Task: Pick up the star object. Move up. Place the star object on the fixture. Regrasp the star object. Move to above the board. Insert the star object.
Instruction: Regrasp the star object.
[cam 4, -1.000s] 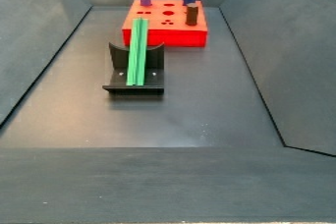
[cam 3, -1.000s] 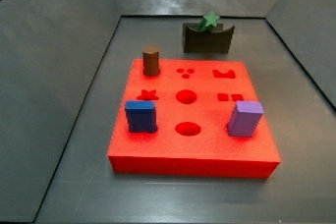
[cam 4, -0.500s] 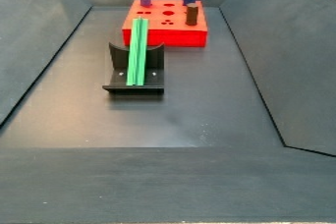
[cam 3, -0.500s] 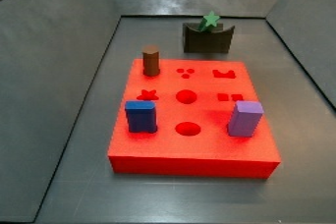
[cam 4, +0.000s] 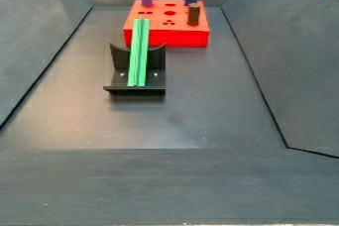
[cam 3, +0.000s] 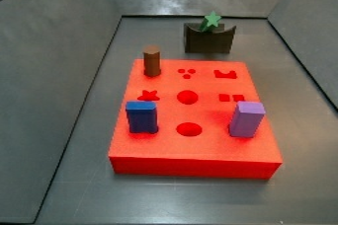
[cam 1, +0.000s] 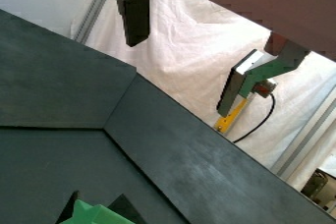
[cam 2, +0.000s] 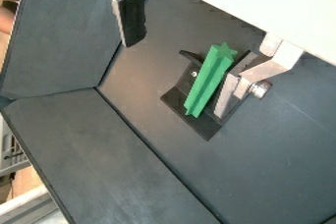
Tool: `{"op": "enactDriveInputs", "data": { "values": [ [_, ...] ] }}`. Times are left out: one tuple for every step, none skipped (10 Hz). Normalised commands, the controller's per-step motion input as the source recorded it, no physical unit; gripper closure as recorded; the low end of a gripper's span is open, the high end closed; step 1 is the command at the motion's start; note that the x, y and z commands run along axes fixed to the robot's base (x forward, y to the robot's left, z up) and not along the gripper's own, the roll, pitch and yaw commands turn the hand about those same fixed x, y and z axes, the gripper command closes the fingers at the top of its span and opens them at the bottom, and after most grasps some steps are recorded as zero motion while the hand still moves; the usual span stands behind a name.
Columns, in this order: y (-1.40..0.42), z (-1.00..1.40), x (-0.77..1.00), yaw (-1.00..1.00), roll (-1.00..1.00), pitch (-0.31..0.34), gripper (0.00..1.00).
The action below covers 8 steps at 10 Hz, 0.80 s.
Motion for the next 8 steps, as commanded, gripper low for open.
{"op": "enactDriveInputs", "data": {
  "values": [
    [-0.06,-0.03,0.45,0.13,0.18,0.007,0.00],
    [-0.06,-0.03,0.45,0.11,0.18,0.014,0.00],
    [-0.06,-0.03,0.44,0.10,0.17,0.020,0.00],
    [-0.06,-0.03,0.44,0.09,0.17,0.027,0.00],
    [-0.06,-0.04,0.44,0.09,0.16,0.033,0.00],
    [-0.06,-0.04,0.43,0.09,0.15,0.042,0.00],
    [-0.05,-0.04,0.42,0.09,0.14,0.052,0.00],
    [-0.05,-0.03,0.42,0.10,0.14,0.057,0.00]
  ]
}}
